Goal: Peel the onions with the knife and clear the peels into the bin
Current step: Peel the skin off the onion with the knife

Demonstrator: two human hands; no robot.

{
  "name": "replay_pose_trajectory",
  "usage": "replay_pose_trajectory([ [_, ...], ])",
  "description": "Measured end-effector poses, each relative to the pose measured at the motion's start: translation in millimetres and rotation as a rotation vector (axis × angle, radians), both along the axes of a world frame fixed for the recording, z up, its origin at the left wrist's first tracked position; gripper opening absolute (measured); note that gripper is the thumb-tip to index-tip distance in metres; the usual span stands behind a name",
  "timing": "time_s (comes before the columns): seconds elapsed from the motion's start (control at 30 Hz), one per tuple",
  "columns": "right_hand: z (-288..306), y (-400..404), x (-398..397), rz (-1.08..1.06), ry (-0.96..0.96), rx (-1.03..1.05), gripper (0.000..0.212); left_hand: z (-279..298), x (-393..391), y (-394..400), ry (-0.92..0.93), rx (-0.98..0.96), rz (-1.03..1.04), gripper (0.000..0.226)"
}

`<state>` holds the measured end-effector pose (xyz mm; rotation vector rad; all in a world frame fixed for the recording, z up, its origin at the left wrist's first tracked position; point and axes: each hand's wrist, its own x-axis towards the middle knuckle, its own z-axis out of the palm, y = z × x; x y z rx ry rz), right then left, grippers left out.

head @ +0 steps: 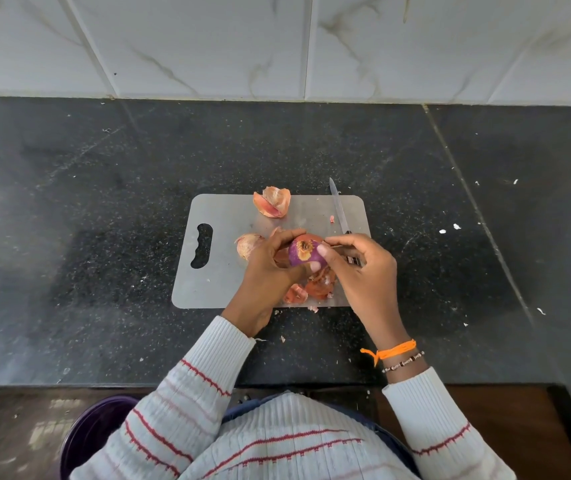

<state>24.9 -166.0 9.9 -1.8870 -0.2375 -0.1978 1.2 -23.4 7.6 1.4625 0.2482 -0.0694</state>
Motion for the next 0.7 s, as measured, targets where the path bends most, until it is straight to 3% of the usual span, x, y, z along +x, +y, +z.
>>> replay_pose_trajectory([
  [0.23, -7, 2, 3, -0.03, 0.224, 0.133, 0.005, 1, -2, -2, 0.017, -0.009, -0.007, 0.058],
  [0.37, -12, 1, 7, -0.073, 0.114, 0.015, 0.005, -1, -2, -2, 0.008, -0.046, -0.024, 0.049],
  [0.5, -16, -5, 10, -0.124, -0.049, -0.186, 0.008, 4, -4, -4, 0.024, -0.22, -0.068, 0.047],
  [0.7, -25, -14, 11, -0.107, -0.056, -0.317, 0.007, 5, -1, 0, 0.042, -0.468, -0.078, 0.042],
])
